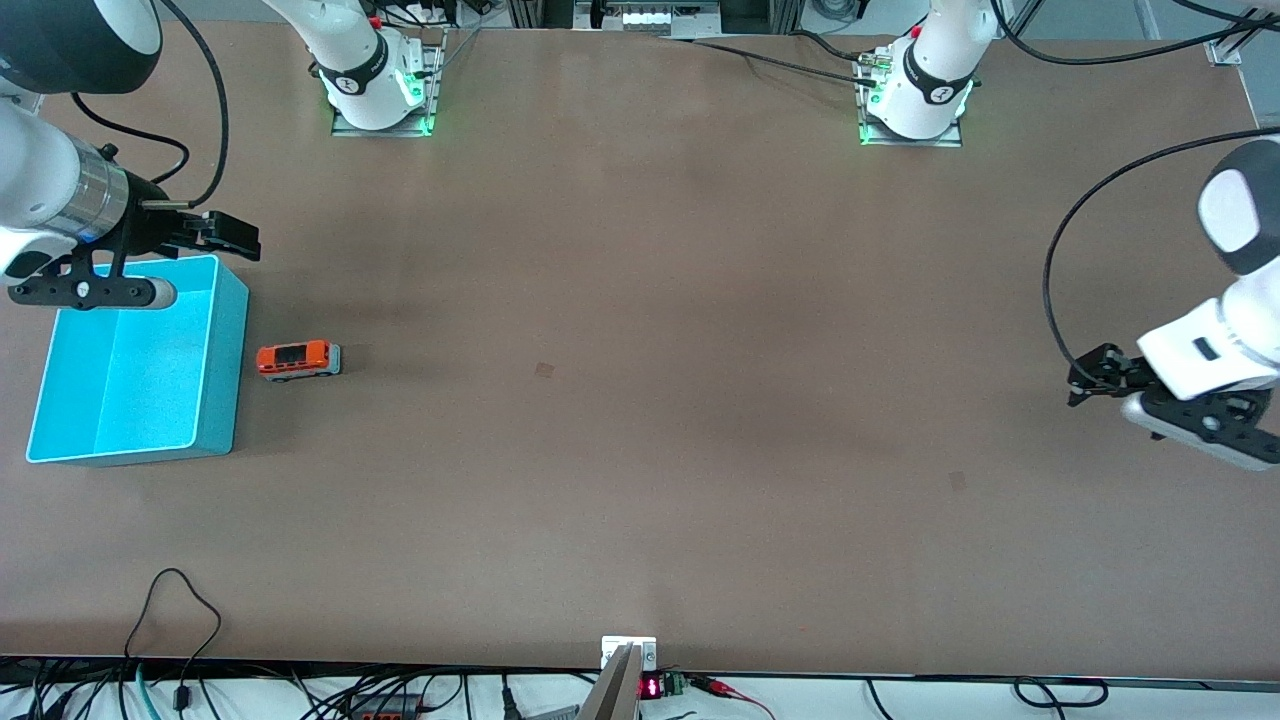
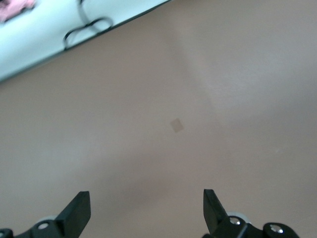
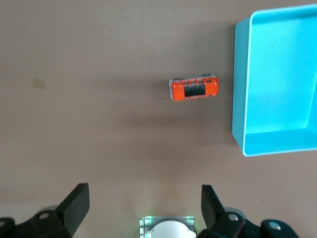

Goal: Wind up bus and store in blue box
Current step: 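Lower the right gripper over the bus beside the cyan box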

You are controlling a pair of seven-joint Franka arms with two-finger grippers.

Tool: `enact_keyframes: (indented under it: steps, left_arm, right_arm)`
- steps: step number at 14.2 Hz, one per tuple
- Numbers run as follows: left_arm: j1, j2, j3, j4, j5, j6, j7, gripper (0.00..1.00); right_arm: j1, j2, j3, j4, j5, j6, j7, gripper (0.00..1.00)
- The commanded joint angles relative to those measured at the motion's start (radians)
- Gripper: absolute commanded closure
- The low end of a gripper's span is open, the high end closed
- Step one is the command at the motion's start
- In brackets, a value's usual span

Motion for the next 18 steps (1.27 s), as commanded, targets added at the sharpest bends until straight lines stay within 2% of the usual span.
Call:
enact_keyframes:
  steps: [1, 5, 8, 10, 12, 15, 17, 18]
  left_arm:
    - [-0.061, -0.041, 0.051, 0.056, -0.025, -0.104, -0.213, 0.0]
    - [-0.064, -0.114, 0.054, 0.045, -0.072, -0.187, -0.418, 0.0]
    - [-0.058, -0.142, 0.044, 0.035, -0.071, -0.221, -0.418, 0.0]
    - [-0.057, -0.198, 0.044, -0.038, -0.066, -0.213, -0.418, 0.0]
    - [-0.052, -0.219, 0.044, -0.071, -0.065, -0.213, -0.417, 0.0]
    - [-0.052, -0.255, 0.039, -0.12, -0.063, -0.201, -0.424, 0.0]
    - [-0.052, -0.288, 0.04, -0.168, -0.062, -0.164, -0.418, 0.0]
    - [-0.052, -0.289, 0.041, -0.169, -0.062, -0.17, -0.417, 0.0]
  right_arm:
    - [0.002, 0.004, -0.001, 0.003, 0.006, -0.023, -0.002, 0.0]
    - [0.002, 0.009, -0.001, 0.002, 0.014, -0.018, -0.002, 0.0]
    - [0.0, 0.024, 0.001, 0.0, 0.017, -0.014, -0.002, 0.0]
    - [0.012, 0.038, 0.001, 0.0, 0.018, -0.009, -0.003, 0.0]
    - [0.041, 0.053, 0.001, -0.007, 0.018, -0.003, -0.003, 0.0]
    - [0.058, 0.003, 0.01, -0.157, 0.012, 0.147, -0.038, 0.0]
    - [0.02, -0.028, 0.035, -0.239, 0.012, 0.219, -0.124, 0.0]
    - [-0.029, -0.046, 0.074, -0.284, 0.011, 0.253, -0.182, 0.0]
